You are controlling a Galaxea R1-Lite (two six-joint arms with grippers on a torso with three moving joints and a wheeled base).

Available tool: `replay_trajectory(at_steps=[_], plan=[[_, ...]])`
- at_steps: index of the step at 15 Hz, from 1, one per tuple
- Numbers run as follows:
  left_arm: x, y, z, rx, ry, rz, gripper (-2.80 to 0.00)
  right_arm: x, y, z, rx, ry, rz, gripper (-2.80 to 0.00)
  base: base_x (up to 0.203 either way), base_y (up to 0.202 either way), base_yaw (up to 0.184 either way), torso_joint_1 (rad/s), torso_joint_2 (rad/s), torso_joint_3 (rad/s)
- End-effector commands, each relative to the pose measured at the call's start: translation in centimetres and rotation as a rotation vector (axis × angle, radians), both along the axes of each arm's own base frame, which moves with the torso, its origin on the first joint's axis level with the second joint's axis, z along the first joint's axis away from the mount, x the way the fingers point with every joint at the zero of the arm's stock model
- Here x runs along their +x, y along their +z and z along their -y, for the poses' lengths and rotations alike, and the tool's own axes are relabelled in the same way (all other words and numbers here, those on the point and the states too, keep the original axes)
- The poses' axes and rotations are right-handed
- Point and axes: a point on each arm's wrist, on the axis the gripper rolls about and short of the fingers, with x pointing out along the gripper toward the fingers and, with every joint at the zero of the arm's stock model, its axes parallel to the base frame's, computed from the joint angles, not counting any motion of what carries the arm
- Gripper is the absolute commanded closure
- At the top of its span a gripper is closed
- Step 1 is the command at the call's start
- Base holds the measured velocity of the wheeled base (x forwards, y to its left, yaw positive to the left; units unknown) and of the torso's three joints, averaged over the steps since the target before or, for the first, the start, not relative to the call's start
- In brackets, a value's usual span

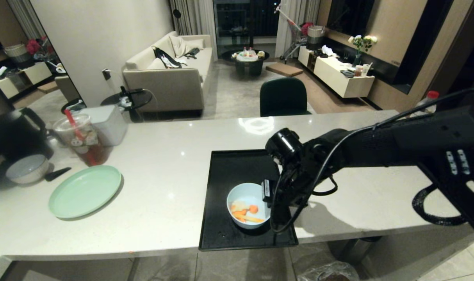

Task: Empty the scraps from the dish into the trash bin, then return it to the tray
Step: Pick up the bowl with leftover food, then move the bowl over the trash can

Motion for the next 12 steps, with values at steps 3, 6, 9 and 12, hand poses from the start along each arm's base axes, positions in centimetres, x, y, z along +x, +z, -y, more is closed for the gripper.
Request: replay_trajectory(at_steps=[3, 6, 9, 12], plan=[[0.0, 0.0, 0.0, -0.001, 0.000, -0.001, 0.00, -1.8, 3.6, 1.3, 0.020, 0.000, 0.024, 0.00, 0.000, 0.000, 0.000, 0.000, 0.00, 0.000], [0.0, 0.0, 0.0, -0.001, 0.000, -0.001, 0.00, -4.2, 5.8, 2.7, 0.023, 0.011, 0.032, 0.00, 0.000, 0.000, 0.000, 0.000, 0.00, 0.000], [0.0, 0.0, 0.0, -0.001, 0.000, -0.001, 0.00, -8.2, 7.1, 4.8, 0.020, 0.036, 0.030, 0.00, 0.000, 0.000, 0.000, 0.000, 0.00, 0.000], [0.0, 0.0, 0.0, -0.001, 0.000, -0.001, 0.00, -12.5, 7.6, 7.4, 0.011, 0.063, 0.019, 0.00, 0.000, 0.000, 0.000, 0.000, 0.00, 0.000]])
